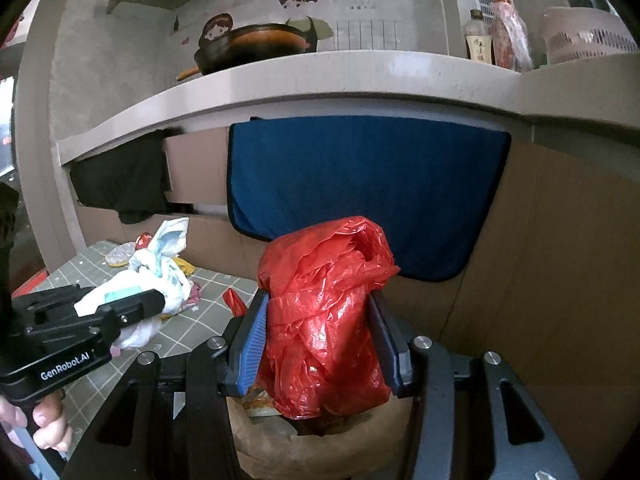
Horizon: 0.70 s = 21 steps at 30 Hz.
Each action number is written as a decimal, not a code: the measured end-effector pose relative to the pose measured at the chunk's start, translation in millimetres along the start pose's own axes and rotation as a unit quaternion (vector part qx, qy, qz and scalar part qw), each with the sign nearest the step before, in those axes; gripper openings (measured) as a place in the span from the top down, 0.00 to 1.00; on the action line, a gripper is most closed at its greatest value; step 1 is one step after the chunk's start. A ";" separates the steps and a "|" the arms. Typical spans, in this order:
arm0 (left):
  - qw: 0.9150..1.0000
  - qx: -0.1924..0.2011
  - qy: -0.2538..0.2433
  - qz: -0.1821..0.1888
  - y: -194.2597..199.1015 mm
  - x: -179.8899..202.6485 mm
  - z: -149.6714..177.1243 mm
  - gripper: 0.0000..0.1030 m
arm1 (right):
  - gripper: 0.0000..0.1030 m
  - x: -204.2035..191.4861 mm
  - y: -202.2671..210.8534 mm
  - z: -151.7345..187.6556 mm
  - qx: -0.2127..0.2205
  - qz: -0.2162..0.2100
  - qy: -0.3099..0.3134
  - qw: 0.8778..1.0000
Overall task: Collect trash
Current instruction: 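Carry the wrapper and red bag over the trash bin and open both tools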
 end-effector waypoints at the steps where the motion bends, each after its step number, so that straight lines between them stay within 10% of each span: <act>1: 1.000 -0.003 0.000 0.001 -1.8 0.0 1.0 0.76 | 0.56 0.7 -2.1 0.3 -0.002 0.001 -0.001 1.000; 17: 0.997 -0.055 0.022 0.043 -38.5 -5.4 8.2 0.76 | 0.55 5.6 -30.6 14.7 -0.034 0.001 -0.018 0.999; 21: 0.992 -0.073 0.031 0.098 -49.1 -8.0 3.9 0.49 | 0.50 10.9 -36.6 18.0 -0.031 -0.001 -0.037 0.999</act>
Point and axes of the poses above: each gripper's, at about its wrist camera, not at the fingertips, and y roughly against the way its jaws point, x to its right, z to its underside, the point moved 2 cm from there along -y, roughly the way its jaws point, and after that the axes turned 8 degrees about y, right-handed, at the moved point
